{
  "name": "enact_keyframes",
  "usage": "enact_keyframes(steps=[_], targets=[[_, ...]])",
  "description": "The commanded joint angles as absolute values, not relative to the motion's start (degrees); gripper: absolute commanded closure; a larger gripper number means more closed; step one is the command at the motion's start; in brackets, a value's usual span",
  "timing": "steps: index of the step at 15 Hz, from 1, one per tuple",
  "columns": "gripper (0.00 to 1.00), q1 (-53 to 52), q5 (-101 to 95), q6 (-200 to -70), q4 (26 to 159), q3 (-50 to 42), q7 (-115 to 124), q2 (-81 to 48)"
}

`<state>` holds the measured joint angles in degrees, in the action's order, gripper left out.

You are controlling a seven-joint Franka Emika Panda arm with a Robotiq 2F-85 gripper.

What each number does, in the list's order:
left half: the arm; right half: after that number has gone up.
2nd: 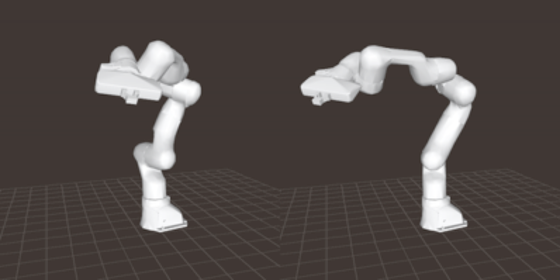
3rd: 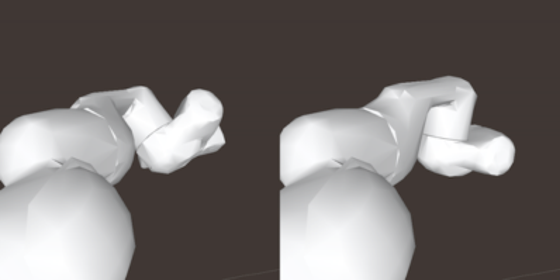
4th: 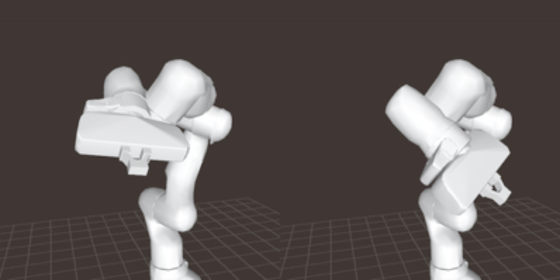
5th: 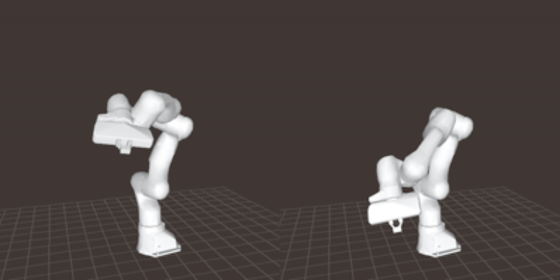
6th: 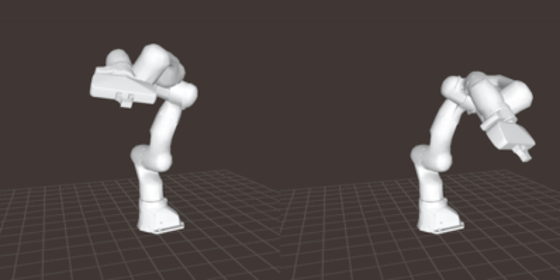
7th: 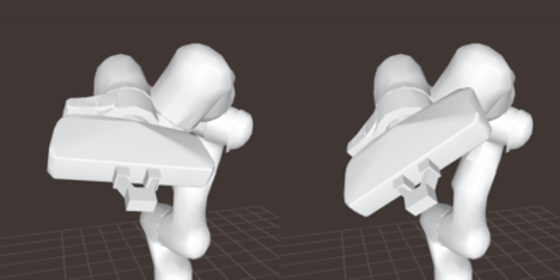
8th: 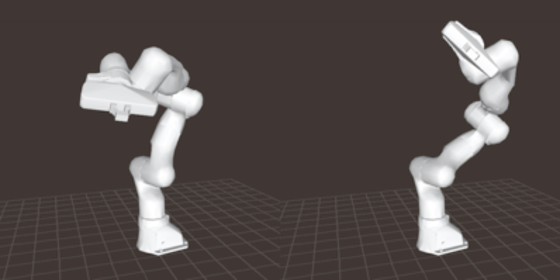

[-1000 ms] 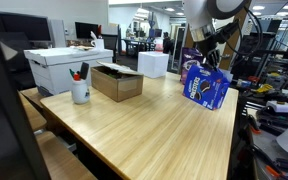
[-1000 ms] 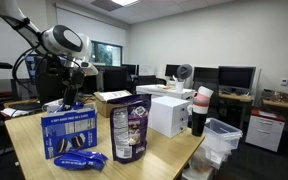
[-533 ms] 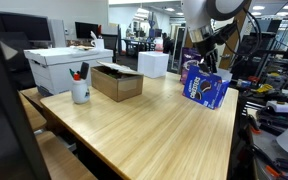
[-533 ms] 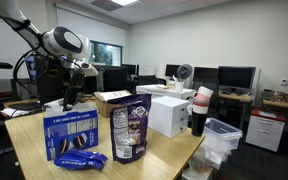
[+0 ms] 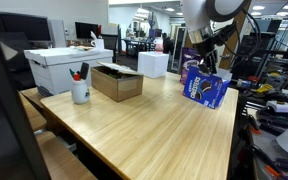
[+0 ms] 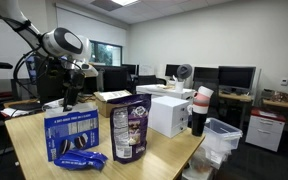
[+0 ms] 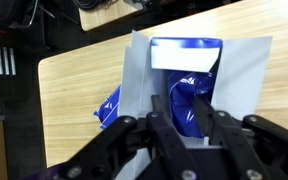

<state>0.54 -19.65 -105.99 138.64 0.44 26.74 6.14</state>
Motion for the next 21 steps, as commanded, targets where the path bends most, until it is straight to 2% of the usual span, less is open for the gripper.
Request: enact_keyframes(steps=[1, 15, 16, 17, 19, 20, 21], targets=[[0.61, 0.8, -19.6, -105.9, 138.6, 0.8, 26.7, 6.1], [0.61, 0.8, -19.6, -105.9, 138.6, 0.8, 26.7, 6.1], [0.36, 0.9, -19.6, -106.0, 138.6, 0.7, 26.9, 6.2], [0.35, 0.9, -19.6, -106.0, 138.6, 0.7, 26.7, 6.2], [0.25, 0.9, -19.8, -106.0, 138.8, 0.7, 26.7, 6.4], [0.15, 0.9, -19.7, -106.1, 138.8, 0.7, 26.7, 6.5], [0.09, 0.9, -19.7, -106.1, 138.8, 0.8, 26.7, 6.5]])
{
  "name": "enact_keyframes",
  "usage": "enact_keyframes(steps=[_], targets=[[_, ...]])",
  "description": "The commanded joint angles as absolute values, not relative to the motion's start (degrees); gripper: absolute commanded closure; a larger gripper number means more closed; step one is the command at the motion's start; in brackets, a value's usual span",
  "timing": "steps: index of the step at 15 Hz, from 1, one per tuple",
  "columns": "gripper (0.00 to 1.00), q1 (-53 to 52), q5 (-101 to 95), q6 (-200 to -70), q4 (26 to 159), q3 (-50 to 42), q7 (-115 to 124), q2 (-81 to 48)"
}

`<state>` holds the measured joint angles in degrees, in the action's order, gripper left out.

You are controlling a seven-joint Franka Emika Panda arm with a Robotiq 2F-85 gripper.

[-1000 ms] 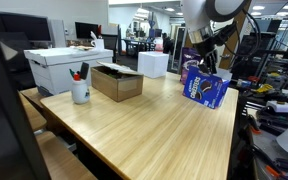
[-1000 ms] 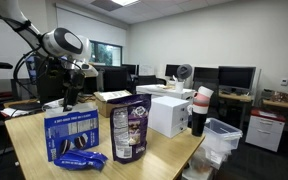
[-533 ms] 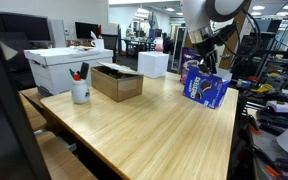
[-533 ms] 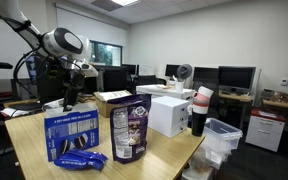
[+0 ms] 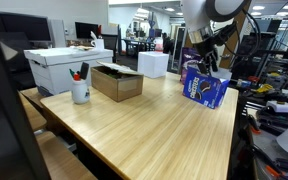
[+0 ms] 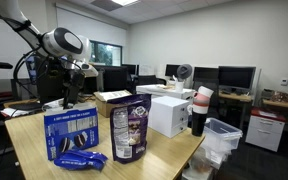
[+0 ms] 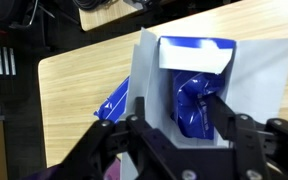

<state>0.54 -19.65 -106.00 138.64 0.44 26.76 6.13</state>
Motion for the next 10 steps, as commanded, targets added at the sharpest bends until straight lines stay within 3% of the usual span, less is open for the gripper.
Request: enact_keyframes(steps=[1, 10], targets=[[0.04, 0.8, -19.7, -106.1, 138.8, 0.8, 26.8, 6.5], [0.00, 1.4, -9.8, -115.6, 146.4, 0.2, 25.1, 20.7]])
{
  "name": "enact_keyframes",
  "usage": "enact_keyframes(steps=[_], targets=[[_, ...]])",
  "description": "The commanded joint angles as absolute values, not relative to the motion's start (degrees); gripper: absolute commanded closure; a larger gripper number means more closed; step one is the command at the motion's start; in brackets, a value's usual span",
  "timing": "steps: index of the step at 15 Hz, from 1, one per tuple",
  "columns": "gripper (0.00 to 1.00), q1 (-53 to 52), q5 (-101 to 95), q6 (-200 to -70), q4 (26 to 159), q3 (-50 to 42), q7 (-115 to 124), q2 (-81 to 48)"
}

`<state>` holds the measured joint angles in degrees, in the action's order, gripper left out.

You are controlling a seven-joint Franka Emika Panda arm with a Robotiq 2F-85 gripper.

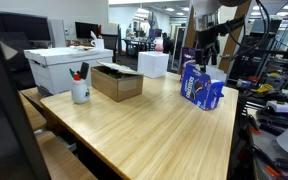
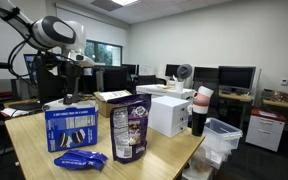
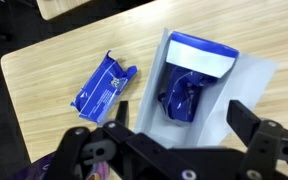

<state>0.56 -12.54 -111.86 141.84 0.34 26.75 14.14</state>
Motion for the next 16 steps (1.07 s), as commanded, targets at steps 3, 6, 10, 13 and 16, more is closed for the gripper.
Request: enact_keyframes(steps=[3, 6, 10, 13, 16], targets=[[0.00, 3.4, -8.6, -118.2, 148.1, 0.0, 28.3, 24.0], [0.00, 6.7, -8.3, -121.7, 150.7, -0.5, 30.1, 28.2], [0.00, 10.5, -9.4, -124.5, 151.9, -1.0, 30.4, 29.7], [0.00, 14.0, -10.3, -123.5, 151.2, -1.2, 30.9, 28.4], [0.00, 16.2, -10.8, -120.8, 150.0, -0.8, 31.9, 26.6]])
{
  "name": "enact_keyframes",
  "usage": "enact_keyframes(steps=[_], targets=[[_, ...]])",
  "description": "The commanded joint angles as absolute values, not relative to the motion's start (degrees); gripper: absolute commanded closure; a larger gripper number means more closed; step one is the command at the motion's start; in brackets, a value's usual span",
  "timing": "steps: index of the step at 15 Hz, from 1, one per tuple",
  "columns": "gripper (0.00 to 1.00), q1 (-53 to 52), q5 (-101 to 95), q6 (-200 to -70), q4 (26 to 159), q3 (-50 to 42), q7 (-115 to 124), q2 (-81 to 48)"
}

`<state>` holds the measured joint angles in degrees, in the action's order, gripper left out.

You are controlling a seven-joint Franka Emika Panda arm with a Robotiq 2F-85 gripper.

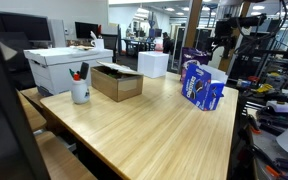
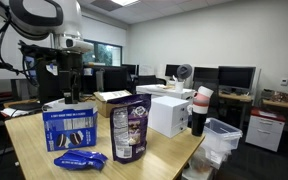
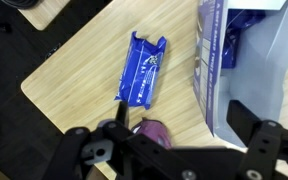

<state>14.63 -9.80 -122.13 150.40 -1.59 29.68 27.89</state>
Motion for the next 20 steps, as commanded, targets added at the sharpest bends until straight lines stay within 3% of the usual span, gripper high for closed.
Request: enact_keyframes(steps=[1, 20], targets=[[0.00, 17.3, -11.6, -117.9, 148.8, -0.5, 33.2, 24.5], [0.00, 10.3, -15.0, -104.3, 137.5, -3.6, 39.3, 2.1]])
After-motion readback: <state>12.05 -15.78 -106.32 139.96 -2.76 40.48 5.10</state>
